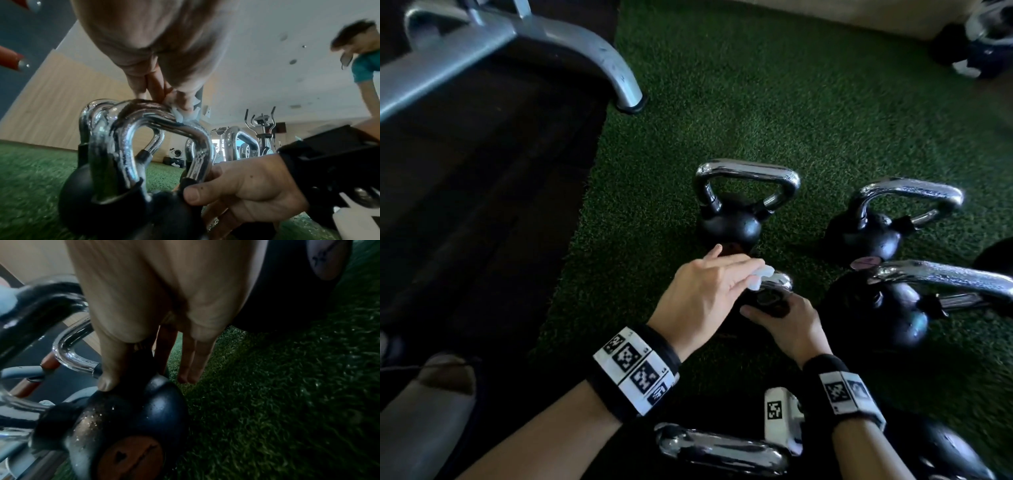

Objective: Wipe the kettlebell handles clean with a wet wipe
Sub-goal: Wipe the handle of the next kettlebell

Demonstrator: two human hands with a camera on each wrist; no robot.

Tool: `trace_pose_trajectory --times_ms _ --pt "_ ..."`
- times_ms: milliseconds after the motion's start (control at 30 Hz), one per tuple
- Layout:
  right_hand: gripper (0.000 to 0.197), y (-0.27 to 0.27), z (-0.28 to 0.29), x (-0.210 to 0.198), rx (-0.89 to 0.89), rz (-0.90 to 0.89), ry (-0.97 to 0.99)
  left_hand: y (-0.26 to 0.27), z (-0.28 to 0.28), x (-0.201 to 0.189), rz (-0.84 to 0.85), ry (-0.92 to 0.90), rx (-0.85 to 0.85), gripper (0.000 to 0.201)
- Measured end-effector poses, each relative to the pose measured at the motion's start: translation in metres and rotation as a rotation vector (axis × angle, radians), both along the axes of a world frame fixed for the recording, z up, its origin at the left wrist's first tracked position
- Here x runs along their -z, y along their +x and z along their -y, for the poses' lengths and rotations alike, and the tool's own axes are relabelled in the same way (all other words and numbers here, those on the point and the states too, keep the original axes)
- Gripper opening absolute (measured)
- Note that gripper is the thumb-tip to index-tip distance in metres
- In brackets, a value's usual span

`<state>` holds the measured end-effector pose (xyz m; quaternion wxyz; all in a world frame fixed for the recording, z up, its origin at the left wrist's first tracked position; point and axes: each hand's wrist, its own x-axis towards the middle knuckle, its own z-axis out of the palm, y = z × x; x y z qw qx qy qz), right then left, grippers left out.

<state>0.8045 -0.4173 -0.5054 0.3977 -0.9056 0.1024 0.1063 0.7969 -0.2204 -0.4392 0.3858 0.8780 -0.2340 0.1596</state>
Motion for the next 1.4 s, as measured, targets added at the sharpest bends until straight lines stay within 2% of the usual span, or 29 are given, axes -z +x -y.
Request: trace_pose_trajectory --times_ms 167,300,467,567,700,800,867,1000,1133,1267,1400 --pt "0.029 -0.002 -0.002 0.000 0.034 0.023 0.091 -0.005 -0.023 0.012 0.001 -0.190 -0.145 0.029" --pt "0.029 -0.003 -0.001 0.002 0.047 0.017 0.115 -0.017 -0.020 0.026 0.066 -0.177 -0.131 0.032" --pt "0.027 -0.004 0.001 0.004 0.049 0.007 0.176 -0.008 -0.042 0.041 -0.145 -0.378 -0.326 0.027" --pt "0.025 -0.006 0.003 0.005 0.047 0.006 0.198 -0.015 -0.052 0.048 -0.240 -0.417 -0.279 0.025" --pt "0.027 -0.004 0.004 0.008 0.046 0.019 0.207 -0.024 -0.050 0.059 -0.344 -0.587 -0.272 0.029" --pt "0.027 -0.004 0.003 0.010 0.042 0.040 0.221 -0.023 -0.052 0.074 -0.516 -0.665 -0.261 0.032" --pt "0.027 -0.004 0.003 0.010 0.047 0.050 0.234 -0.021 -0.052 0.083 -0.593 -0.652 -0.235 0.028" --pt "0.028 -0.004 0.003 0.009 0.040 0.040 0.239 -0.014 -0.055 0.088 -0.574 -0.514 -0.209 0.023" --pt "0.030 -0.004 0.002 0.005 0.035 0.042 0.195 -0.013 -0.062 0.083 -0.648 -0.494 -0.079 0.015" --pt "0.044 -0.006 0.002 0.002 0.064 0.024 0.164 -0.015 -0.058 0.081 -0.562 -0.474 -0.128 0.010" --pt "0.038 -0.013 0.010 -0.001 0.030 0.000 0.142 -0.002 -0.055 0.082 -0.517 -0.444 -0.197 0.013"
